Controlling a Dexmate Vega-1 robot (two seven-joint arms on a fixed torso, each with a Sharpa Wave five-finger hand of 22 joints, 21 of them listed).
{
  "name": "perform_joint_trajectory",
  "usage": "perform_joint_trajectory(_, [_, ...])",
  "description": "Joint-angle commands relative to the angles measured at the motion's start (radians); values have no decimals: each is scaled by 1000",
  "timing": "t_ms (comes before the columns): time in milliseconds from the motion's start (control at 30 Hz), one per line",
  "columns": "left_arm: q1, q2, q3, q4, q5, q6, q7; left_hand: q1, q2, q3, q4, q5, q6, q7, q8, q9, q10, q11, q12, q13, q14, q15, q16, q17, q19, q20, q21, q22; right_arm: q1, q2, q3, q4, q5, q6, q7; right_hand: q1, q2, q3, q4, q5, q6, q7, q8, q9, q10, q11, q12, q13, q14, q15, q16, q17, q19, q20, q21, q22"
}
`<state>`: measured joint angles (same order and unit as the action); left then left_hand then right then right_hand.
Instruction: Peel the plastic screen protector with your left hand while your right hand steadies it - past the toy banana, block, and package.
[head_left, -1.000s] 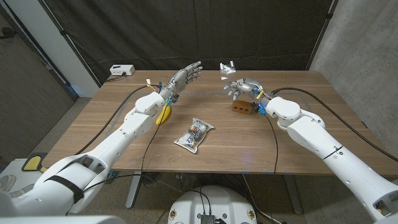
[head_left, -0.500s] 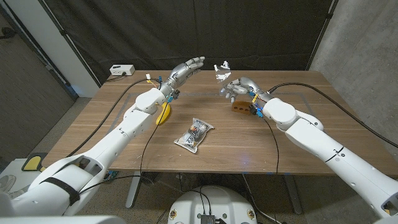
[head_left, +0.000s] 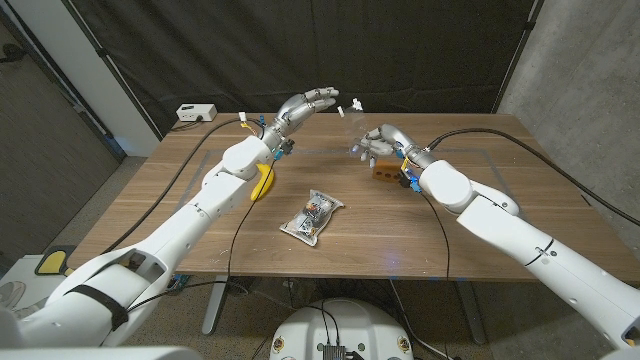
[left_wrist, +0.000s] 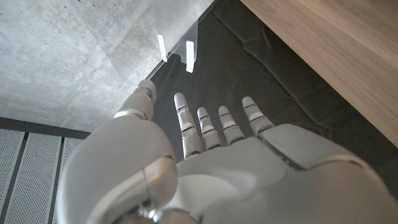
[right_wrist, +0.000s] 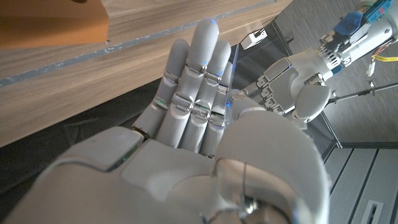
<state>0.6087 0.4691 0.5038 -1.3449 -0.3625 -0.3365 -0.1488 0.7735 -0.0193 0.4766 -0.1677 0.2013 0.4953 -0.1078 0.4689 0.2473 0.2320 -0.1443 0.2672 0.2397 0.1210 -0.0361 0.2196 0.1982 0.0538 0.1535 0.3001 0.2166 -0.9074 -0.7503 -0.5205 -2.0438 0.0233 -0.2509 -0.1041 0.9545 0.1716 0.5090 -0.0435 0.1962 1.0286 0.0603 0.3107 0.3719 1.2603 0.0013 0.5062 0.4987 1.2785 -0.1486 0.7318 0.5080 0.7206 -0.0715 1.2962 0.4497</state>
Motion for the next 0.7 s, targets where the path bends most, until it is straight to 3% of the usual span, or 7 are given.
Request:
perform_joint_trajectory(33, [2, -16, 7, -52, 52, 34, 67, 26, -10, 4, 3, 0, 42, 10, 21, 2, 23, -7, 8, 6, 13, -26, 7, 3, 12, -3, 8, 3, -4, -11, -23, -27, -140, 0, -22, -8, 0, 3, 8, 3, 1, -10, 6, 3, 8, -3, -7, 3, -64, -61, -3, 6, -10, -147, 11, -1])
perform_joint_trajectory(167, [-14, -14, 15, -43, 44, 43, 38, 29, -10, 4, 5, 1, 48, 22, 26, 3, 21, -8, 6, 7, 12, -23, 6, 4, 11, -4, 8, 3, -3, -10, -26, -31, -164, -2, -21, -8, -1, 3, 8, 3, 1, -9, 6, 2, 9, -4, -8, 3, -66, -60, -4, 9, -15, -147, 13, -5])
perform_joint_trajectory(367, [-34, -9, 27, -31, 33, 44, -10, 29, -32, -10, 10, -1, 19, 15, 21, 4, -1, 8, -8, 10, -6, -8, -1, 6, 0, -1, 5, 3, -1, -3, -28, -31, -185, -7, -14, -8, -1, 5, 9, 2, 1, -11, 7, 1, 9, -3, -9, 7, -67, -61, -6, 13, -18, -147, 17, -10])
perform_joint_trajectory(500, [-41, -13, 30, -22, 24, 33, -27, 27, -32, -15, 18, 0, 48, 27, 37, 8, 3, 4, -9, 12, -9, -2, -1, 9, -1, -1, 5, 3, -3, 2, -26, -29, -193, -9, -12, -9, -1, 5, 10, 2, 1, -12, 7, 0, 10, -4, -10, 6, -68, -60, -7, 14, -19, -147, 20, -13])
perform_joint_trajectory(700, [-47, -19, 34, -15, 16, 18, -45, 28, -44, -23, 19, 0, 44, 18, 41, 11, 1, 6, -12, 14, -13, 0, -3, 10, -2, -2, 6, 3, -6, 9, -23, -26, -202, -12, -10, -9, -1, 7, 11, 2, 0, -12, 8, 0, 9, -1, -12, 8, -67, -61, -10, 15, -21, -147, 25, -18])
